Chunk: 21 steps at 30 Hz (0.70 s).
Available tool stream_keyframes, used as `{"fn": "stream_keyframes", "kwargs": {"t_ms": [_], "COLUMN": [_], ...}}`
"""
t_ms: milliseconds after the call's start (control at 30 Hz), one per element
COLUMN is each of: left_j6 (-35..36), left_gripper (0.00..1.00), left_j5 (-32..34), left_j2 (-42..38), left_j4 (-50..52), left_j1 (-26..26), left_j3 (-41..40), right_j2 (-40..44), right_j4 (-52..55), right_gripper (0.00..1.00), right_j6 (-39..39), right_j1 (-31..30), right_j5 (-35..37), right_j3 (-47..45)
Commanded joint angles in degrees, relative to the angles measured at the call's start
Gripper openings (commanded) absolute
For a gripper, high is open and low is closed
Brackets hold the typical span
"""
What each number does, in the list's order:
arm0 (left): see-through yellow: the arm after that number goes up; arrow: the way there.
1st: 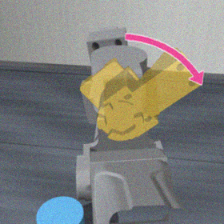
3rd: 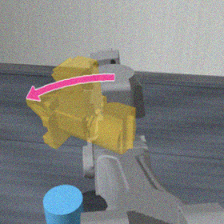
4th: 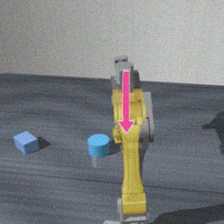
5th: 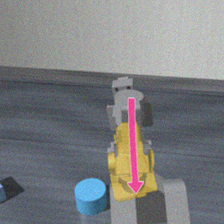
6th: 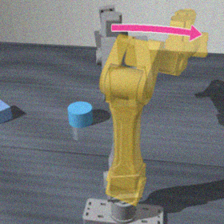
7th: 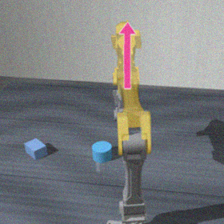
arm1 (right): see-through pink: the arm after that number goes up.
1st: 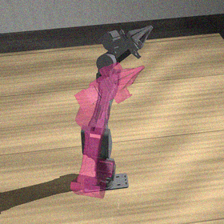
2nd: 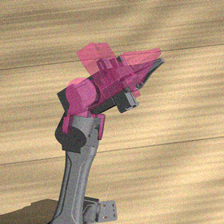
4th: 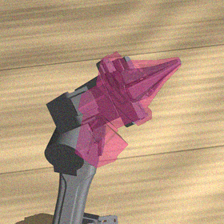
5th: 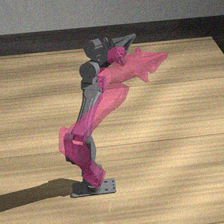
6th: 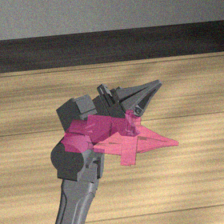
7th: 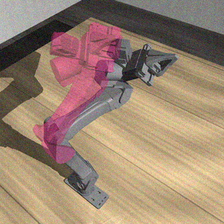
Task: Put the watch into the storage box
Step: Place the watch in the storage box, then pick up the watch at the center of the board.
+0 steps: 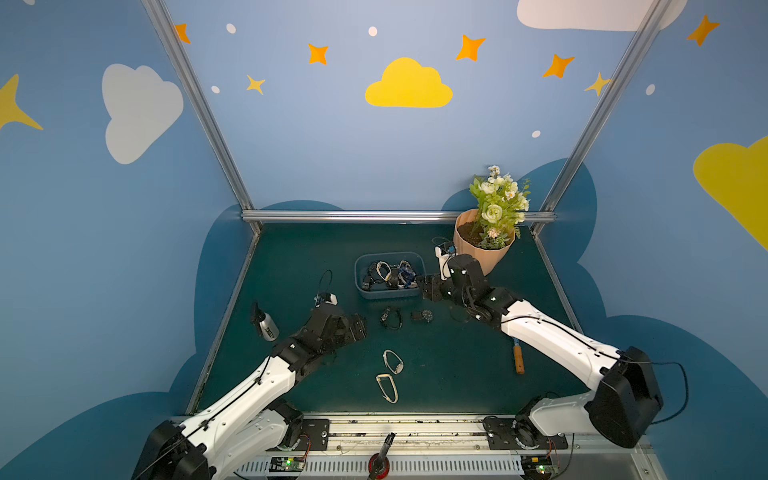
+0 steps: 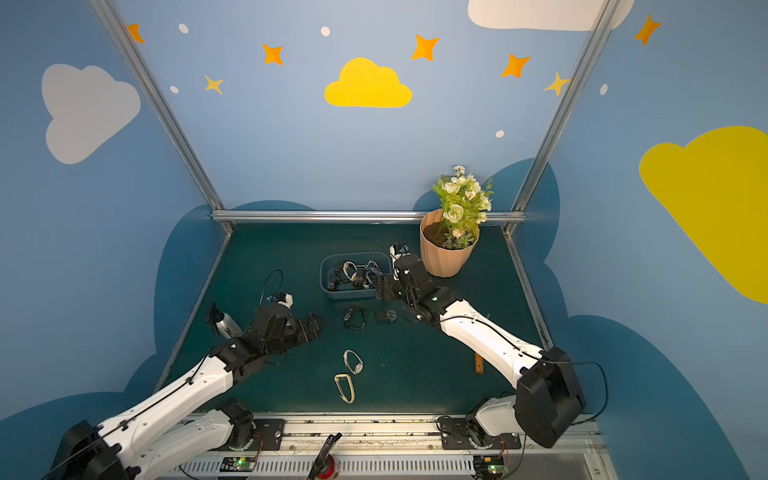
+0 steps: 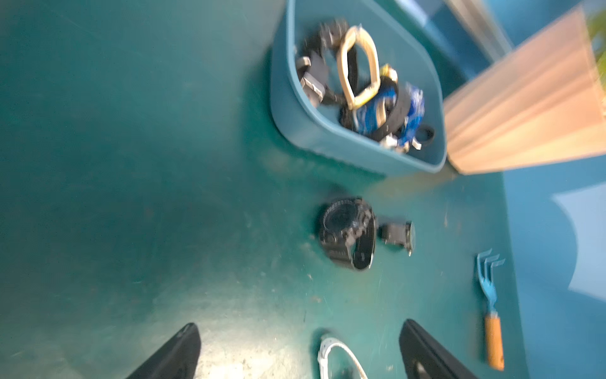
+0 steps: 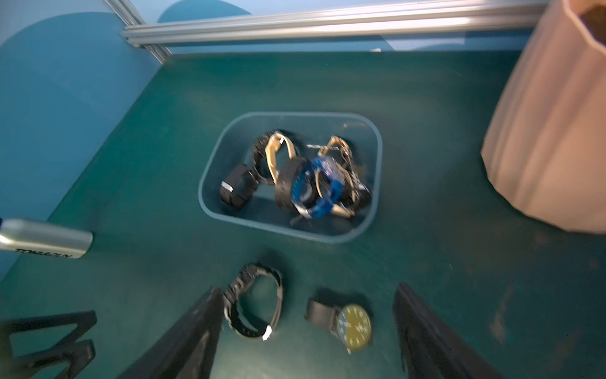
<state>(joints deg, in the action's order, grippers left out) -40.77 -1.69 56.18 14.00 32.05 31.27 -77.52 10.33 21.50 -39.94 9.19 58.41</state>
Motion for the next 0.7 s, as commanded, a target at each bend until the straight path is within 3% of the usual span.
{"fn": "stream_keyframes", "kwargs": {"t_ms": [0,333,667], "left_j6": [2.64,1.64,1.0], "left_gripper": [0.88,0.66,0.56], "left_j5": [-2.56,2.04,1.7], "left_j2": [2.42,10.1,21.06], "left_j4": [3.17,3.08,0.08], "left_j1": [1.97,12.46,18.07], "left_j3": [1.94,2.17,6.66], "right_j2": [3.64,7.24,9.52], "right_j4": [2.37,3.95,4.76], "right_gripper": [0.82,0.82,0.82], "right_j6": [1.56,3.65,4.87], "right_j1": [0.23,0.57,0.66], "right_j5": [2.78,3.34,3.53], "right_j3": [-1.2,-5.71,-8.25]}}
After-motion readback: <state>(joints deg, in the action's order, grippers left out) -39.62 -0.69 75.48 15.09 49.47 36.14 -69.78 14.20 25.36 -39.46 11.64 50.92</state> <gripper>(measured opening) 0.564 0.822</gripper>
